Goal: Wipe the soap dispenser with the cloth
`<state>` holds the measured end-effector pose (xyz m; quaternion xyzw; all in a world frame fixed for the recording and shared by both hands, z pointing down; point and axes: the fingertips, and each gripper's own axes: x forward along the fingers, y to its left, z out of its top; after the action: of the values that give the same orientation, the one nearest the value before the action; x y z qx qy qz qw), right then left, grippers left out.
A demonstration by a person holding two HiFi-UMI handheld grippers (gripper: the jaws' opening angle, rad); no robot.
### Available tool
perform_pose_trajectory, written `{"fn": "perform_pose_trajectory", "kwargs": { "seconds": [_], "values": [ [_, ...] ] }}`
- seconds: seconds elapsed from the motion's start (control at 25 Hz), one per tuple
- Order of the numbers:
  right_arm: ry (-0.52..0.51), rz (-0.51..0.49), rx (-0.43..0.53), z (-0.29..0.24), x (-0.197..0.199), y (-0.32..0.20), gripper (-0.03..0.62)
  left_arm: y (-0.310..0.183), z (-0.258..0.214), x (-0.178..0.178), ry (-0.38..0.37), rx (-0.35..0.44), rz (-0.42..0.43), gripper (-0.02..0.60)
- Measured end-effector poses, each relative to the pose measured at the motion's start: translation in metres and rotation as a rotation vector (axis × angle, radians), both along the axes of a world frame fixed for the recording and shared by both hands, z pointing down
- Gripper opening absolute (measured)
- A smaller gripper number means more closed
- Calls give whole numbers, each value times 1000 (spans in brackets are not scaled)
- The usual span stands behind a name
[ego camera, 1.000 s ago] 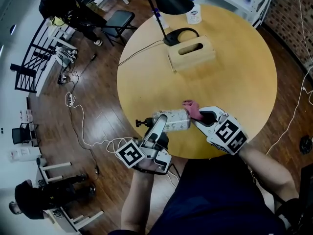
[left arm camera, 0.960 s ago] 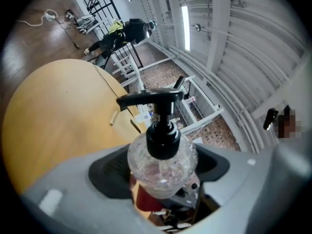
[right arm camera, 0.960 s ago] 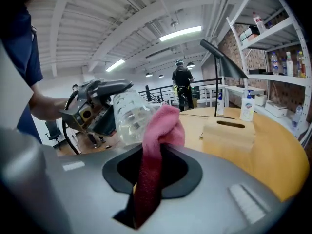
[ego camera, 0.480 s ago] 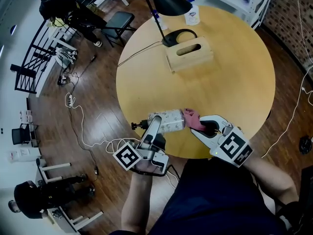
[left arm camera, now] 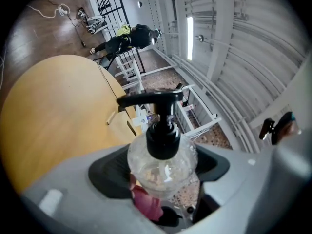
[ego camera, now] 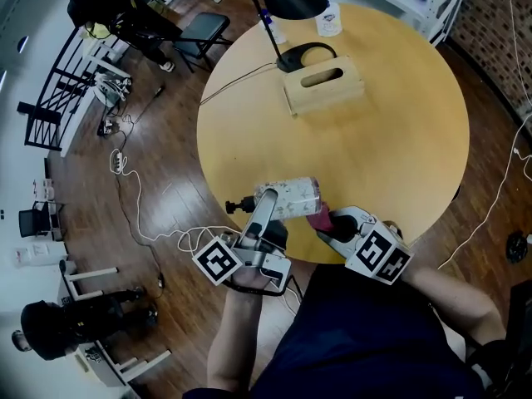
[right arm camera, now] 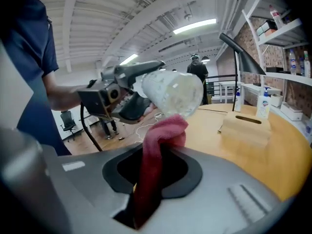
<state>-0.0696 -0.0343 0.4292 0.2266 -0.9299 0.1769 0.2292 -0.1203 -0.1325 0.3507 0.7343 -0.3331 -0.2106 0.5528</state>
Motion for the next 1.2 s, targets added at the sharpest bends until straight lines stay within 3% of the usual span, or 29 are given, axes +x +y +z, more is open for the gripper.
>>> {"fn": "perform_pose_trajectory", "kwargs": {
  "seconds": [0.12,0.32,0.56,0.8,1.04,1.2],
  "values": [
    [-40,11,42,-27,8,9,75,4,0,-4,-30,30,-8,364],
    [-62,52,95,-63,26,-12,75,-4,-8,-7,-11,55,-31,364],
    [-44,99,129,-75,42,-27,75,-2,3,-14,-23,22,-53,364],
    [-65,212,135,-67,69,-55,75,8,11,-16,-5,-3,-52,364],
    [-61,178,37,-21,48,-58,75,18,8,5,79,-38,-37,364],
    [-40,148,-78,13,32,-37,75,14,17,11,14,-44,-36,364]
  ]
}}
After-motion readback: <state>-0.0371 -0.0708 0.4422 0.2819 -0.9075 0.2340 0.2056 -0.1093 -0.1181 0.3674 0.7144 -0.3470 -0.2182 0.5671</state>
